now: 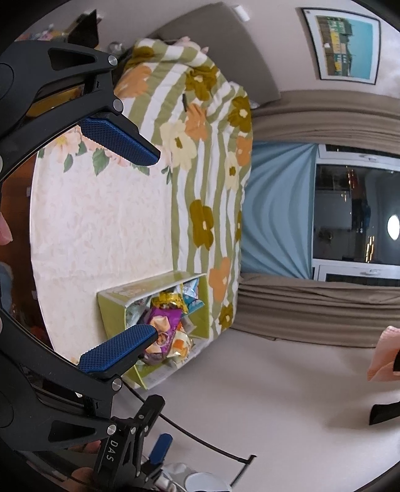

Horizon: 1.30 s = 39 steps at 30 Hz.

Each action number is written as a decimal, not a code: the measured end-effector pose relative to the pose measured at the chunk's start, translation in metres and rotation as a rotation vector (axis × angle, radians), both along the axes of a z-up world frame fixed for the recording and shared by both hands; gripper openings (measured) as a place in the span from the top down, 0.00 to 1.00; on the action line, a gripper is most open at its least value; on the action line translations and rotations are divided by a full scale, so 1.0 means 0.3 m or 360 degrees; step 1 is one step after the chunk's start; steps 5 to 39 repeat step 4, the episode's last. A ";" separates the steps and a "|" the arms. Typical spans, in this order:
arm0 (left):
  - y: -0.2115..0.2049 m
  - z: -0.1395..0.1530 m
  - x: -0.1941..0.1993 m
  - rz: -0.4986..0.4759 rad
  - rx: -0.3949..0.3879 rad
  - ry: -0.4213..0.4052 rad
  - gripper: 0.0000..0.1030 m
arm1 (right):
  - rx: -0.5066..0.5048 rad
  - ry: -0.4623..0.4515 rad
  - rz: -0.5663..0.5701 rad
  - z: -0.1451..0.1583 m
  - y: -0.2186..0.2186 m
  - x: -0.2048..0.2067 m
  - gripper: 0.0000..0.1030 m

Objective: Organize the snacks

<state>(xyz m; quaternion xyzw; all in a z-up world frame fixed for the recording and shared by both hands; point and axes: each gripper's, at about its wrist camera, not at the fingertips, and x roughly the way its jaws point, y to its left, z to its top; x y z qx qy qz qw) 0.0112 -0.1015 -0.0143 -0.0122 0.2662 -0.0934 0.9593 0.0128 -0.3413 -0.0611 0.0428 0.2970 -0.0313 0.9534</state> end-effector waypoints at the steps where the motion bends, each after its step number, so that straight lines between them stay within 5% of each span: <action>1: 0.003 0.000 -0.004 0.0002 -0.0006 -0.0004 0.01 | 0.0000 -0.0002 -0.0002 0.000 0.001 -0.001 0.00; 39: 0.008 0.002 -0.010 0.0016 -0.0006 -0.0016 0.01 | -0.0002 -0.0001 0.0001 0.000 -0.005 0.001 0.00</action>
